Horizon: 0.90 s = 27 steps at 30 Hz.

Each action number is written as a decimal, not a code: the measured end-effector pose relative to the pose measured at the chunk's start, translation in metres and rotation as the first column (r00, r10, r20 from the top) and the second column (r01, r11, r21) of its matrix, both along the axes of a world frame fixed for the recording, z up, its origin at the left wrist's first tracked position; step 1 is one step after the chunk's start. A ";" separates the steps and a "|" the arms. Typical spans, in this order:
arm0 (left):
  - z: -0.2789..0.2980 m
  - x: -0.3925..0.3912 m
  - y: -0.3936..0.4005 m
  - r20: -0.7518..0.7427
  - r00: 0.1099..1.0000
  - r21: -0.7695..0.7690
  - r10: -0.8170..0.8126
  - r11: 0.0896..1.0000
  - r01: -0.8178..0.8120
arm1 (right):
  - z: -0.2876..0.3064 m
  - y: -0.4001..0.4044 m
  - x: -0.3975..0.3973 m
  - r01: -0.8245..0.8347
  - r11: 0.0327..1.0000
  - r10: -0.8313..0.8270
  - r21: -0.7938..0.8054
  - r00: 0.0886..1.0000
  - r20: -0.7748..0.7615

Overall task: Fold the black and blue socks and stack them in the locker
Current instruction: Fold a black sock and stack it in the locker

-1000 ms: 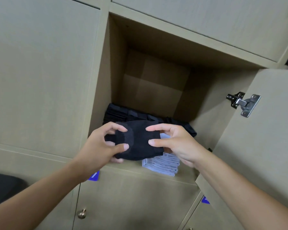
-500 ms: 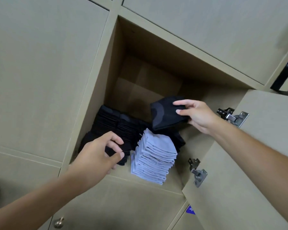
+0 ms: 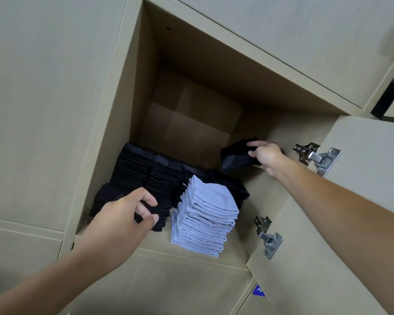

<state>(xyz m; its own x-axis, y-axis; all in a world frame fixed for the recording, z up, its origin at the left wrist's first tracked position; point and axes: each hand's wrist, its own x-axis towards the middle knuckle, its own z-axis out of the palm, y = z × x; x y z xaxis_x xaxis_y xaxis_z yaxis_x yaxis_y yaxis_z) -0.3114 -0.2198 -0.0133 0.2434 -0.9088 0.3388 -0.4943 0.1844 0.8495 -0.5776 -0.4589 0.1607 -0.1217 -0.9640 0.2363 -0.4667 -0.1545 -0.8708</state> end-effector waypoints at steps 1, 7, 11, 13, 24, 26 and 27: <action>-0.001 -0.001 -0.001 0.005 1.000 0.005 0.001 1.000 -0.001 | -0.002 -0.003 0.001 -0.004 1.000 0.004 0.018 1.000 0.000; -0.010 -0.005 -0.010 0.010 1.000 0.035 -0.028 0.999 0.028 | -0.015 -0.023 0.000 -0.071 0.989 0.065 0.133 0.997 0.046; -0.014 -0.008 -0.014 -0.001 0.999 0.031 -0.049 0.998 0.049 | -0.023 -0.033 0.000 -0.047 0.984 0.048 0.170 0.999 -0.005; -0.015 -0.009 -0.016 -0.005 0.999 0.036 -0.052 0.998 0.052 | -0.028 -0.039 0.001 -0.015 0.984 0.027 0.176 0.997 -0.069; -0.020 -0.006 -0.016 0.008 0.997 0.067 -0.081 0.995 0.080 | -0.038 -0.051 -0.003 0.089 0.992 0.020 0.093 0.608 -0.794; -0.020 -0.005 -0.015 0.023 0.996 0.070 -0.087 0.994 0.085 | -0.039 -0.049 -0.002 0.102 0.994 -0.028 0.027 0.507 -0.862; -0.021 -0.005 -0.014 0.032 0.995 0.069 -0.089 0.994 0.087 | -0.039 -0.048 -0.001 0.103 0.995 -0.058 -0.009 0.481 -0.875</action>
